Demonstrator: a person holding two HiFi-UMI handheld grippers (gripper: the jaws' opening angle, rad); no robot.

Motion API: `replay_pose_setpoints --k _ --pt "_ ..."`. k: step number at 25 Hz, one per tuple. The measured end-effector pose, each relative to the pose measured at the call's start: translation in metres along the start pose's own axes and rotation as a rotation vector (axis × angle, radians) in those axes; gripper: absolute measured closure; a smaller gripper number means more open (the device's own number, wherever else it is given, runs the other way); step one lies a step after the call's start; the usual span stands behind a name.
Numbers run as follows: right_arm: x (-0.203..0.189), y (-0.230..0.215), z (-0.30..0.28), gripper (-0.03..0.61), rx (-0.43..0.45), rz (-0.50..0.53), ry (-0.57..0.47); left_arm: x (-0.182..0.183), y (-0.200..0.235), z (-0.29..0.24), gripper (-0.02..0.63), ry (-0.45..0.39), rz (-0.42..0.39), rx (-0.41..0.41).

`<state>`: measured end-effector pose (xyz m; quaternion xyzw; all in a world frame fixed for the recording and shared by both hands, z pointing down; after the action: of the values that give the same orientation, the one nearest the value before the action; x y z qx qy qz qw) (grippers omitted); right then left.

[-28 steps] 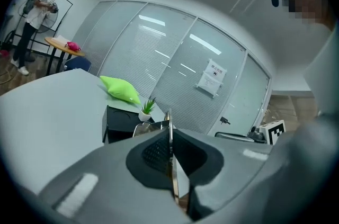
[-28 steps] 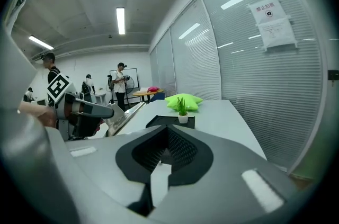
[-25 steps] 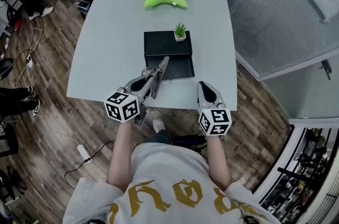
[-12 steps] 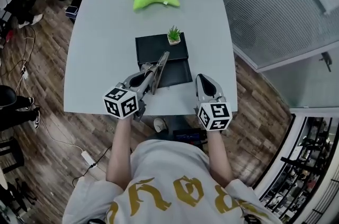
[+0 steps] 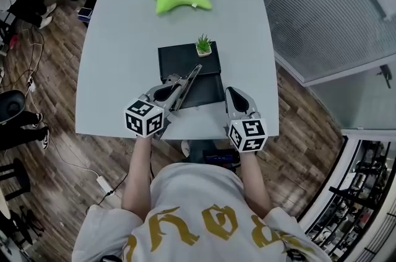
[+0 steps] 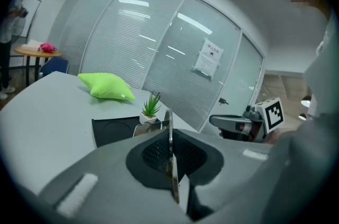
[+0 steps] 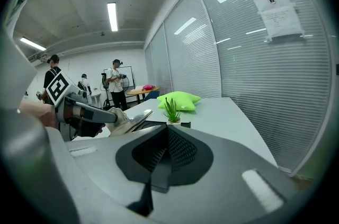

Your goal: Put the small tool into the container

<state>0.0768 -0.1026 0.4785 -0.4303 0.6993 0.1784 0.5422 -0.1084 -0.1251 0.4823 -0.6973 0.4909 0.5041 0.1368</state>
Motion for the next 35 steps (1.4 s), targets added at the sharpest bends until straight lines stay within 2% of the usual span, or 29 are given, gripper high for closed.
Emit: replay_pose_setpoints --k 8,14,20,26,35 --pt "-0.023 -0.011 -0.001 0.557 0.009 0.005 0.066 -0.021 -0.001 -0.022 0.608 0.082 -0.031 -0.047" --pt "-0.04 -0.028 -0.003 0.557 0.006 -0.026 0.098 -0.034 -0.004 -0.042 0.607 0.144 -0.104 -0.078" --pt "-0.05 -0.044 -0.006 0.557 -0.006 -0.06 0.12 -0.037 -0.002 -0.054 0.607 0.179 -0.128 -0.118" --pt "-0.057 -0.05 -0.014 0.557 -0.003 -0.077 0.142 -0.046 -0.009 -0.061 0.608 0.223 -0.271 -0.162" --pt "-0.055 -0.061 -0.022 0.557 0.027 -0.085 0.13 -0.057 -0.009 -0.074 0.608 0.293 -0.309 -0.206"
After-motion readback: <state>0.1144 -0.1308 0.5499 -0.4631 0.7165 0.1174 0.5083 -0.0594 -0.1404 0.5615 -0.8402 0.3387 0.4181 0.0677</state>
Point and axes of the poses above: the fingertips, and each gripper's own axes: z backward along the fingers, y to its left, x out of its top, the point moved 3 cm from there along z, backward along the fingers, and after that the axes turned 13 degrees about x, right-handed, at the moved point
